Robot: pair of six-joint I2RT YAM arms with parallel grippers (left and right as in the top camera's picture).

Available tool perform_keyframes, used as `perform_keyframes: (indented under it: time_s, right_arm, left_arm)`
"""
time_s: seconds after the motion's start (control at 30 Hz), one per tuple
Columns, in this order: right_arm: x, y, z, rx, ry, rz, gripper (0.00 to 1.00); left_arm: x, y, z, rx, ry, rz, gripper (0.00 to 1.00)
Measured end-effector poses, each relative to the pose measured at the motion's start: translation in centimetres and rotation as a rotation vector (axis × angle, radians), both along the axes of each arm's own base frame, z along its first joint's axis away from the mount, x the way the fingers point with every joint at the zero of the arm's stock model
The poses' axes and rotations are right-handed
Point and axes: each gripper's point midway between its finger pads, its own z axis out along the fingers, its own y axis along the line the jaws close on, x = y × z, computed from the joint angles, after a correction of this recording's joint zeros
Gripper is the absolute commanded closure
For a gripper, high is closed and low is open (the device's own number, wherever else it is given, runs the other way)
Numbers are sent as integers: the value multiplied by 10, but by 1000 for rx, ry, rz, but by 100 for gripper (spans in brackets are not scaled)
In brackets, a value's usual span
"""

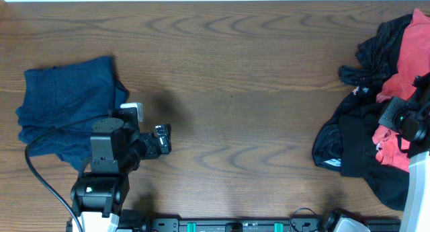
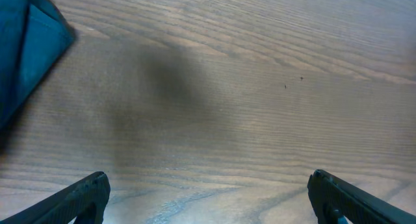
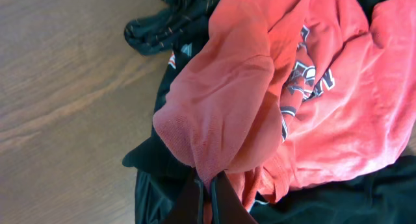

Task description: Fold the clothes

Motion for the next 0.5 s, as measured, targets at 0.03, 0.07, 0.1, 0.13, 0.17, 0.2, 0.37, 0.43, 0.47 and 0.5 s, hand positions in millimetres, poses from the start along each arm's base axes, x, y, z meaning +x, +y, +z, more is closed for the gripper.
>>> perform_keyframes:
  time_s: [0.03, 0.07, 0.1, 0.13, 0.17, 0.2, 0.37, 0.43, 0.47, 0.5]
  right_arm:
    - [0, 0, -2, 3, 8, 0, 99]
    - [0, 0, -4, 7, 15, 0, 99]
    - [1, 0, -5, 9, 20, 0, 99]
    - [1, 0, -7, 10, 23, 0, 98]
    - [1, 0, -7, 11, 25, 0, 98]
    - [1, 0, -7, 11, 26, 0, 99]
    - [1, 0, -8, 11, 28, 1, 92]
    - [-1, 0, -8, 13, 35, 3, 93]
    - [-1, 0, -9, 14, 38, 3, 94]
    - [-2, 1, -9, 15, 40, 3, 96]
  left_arm:
    - [0, 0, 0, -1, 0, 1, 2]
    - [0, 0, 0, -1, 0, 1, 1]
    - [0, 0, 0, -1, 0, 1, 1]
    - [0, 0, 0, -2, 1, 2, 1]
    - [0, 0, 0, -1, 0, 1, 2]
    - [0, 0, 0, -2, 1, 2, 1]
    - [0, 0, 0, -2, 1, 2, 2]
    - [0, 0, 0, -2, 1, 2, 1]
    - [0, 0, 0, -2, 1, 2, 2]
    - [0, 0, 0, -2, 1, 2, 1]
